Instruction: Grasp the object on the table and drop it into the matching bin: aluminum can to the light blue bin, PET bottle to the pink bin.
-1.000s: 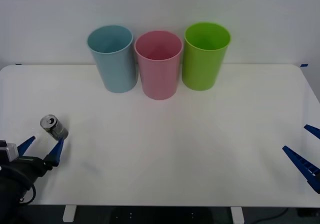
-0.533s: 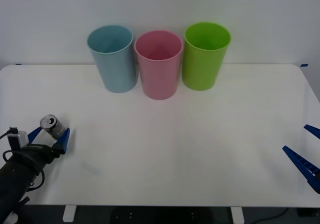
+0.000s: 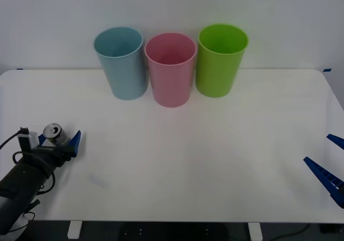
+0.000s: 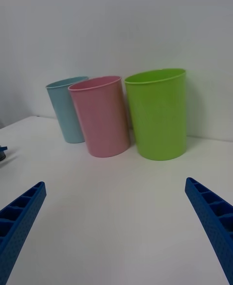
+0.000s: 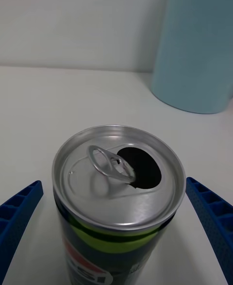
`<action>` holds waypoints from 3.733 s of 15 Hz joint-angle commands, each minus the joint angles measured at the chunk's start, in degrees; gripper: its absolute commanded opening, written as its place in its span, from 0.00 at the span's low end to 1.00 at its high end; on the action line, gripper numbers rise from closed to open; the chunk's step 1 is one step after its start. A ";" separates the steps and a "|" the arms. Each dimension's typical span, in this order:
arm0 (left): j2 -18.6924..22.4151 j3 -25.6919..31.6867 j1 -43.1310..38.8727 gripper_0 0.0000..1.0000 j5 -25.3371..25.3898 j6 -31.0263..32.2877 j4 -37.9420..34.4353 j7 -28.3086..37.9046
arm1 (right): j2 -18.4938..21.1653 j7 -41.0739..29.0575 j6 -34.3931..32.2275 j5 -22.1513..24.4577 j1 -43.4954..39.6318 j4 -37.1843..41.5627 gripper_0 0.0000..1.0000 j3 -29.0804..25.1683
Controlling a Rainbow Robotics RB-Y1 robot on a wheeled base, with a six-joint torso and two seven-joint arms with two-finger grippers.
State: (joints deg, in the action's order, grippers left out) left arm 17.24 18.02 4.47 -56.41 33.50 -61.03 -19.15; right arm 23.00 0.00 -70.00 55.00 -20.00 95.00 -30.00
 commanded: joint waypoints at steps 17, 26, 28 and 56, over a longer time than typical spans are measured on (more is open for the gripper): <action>-0.02 0.88 -0.07 0.00 0.60 1.39 -0.76 -1.16 | 0.00 0.00 0.00 0.00 0.00 0.00 1.00 0.00; -0.10 0.79 -5.61 0.00 0.52 2.01 -16.66 3.33 | 0.00 0.00 0.00 0.00 0.00 0.00 1.00 0.00; -0.02 0.62 -5.70 0.00 0.43 1.39 -19.13 5.35 | 0.00 0.00 0.00 0.00 0.00 0.00 1.00 0.00; -0.10 -4.66 16.19 0.00 -21.90 -7.31 -28.18 31.01 | 0.00 0.00 0.00 0.00 0.00 0.00 1.00 0.00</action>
State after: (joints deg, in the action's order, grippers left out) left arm 17.15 13.64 18.98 -77.89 26.02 -91.08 13.09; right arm 23.00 0.00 -70.00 55.00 -20.00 95.00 -30.00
